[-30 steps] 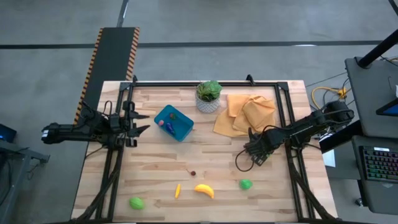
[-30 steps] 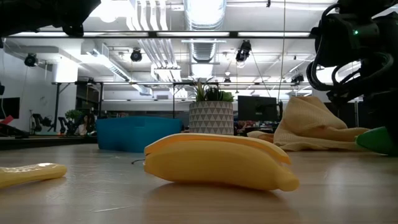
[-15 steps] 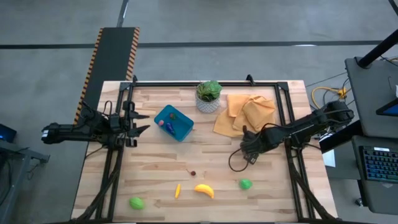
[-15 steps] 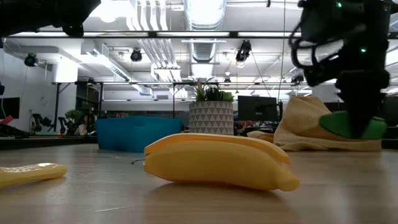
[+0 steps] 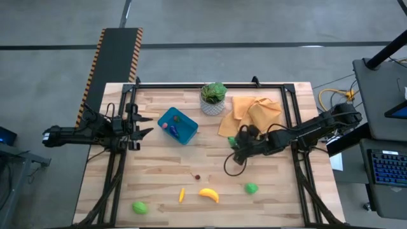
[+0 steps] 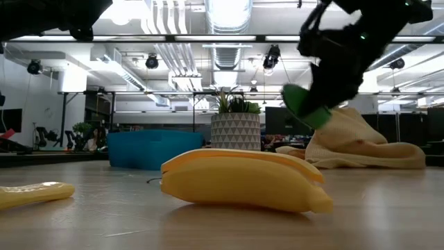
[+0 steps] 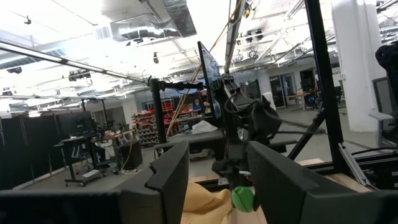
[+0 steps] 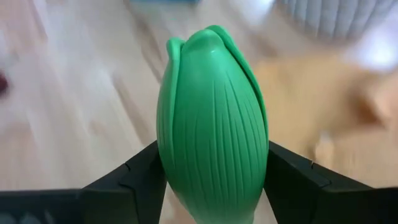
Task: Pick and placing Produce into tupperware
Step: Put the green corn into the blue bin
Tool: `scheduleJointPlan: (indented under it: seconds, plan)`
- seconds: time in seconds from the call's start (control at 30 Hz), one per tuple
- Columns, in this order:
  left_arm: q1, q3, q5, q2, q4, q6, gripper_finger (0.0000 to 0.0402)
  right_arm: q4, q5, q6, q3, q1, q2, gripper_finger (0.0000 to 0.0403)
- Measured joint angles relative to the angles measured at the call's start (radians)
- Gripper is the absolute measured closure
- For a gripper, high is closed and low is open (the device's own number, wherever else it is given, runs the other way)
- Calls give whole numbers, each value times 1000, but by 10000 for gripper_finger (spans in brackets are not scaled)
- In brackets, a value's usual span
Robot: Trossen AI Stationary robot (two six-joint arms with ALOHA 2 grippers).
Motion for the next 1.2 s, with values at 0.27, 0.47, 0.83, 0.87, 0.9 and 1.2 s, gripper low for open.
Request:
scheduleJointPlan:
  seconds: [0.27,0.47,0.83,0.87,0.9,1.2]
  plan:
    - [0,0,0,0,0,0,250,239,113,-204,0,-2,0,186]
    - [0,0,0,0,0,-1,250,309,93,-279,-5,-3,0,186]
    - [0,0,0,-1,10,-4,250,685,-200,-496,-13,-140,82,186]
    - [0,0,0,-1,10,-5,250,710,-229,-501,-5,-158,99,186]
    - [0,0,0,-2,10,-5,250,725,-251,-507,5,-177,120,186]
    - [0,0,0,-2,9,-6,250,710,-450,-572,207,-303,328,186]
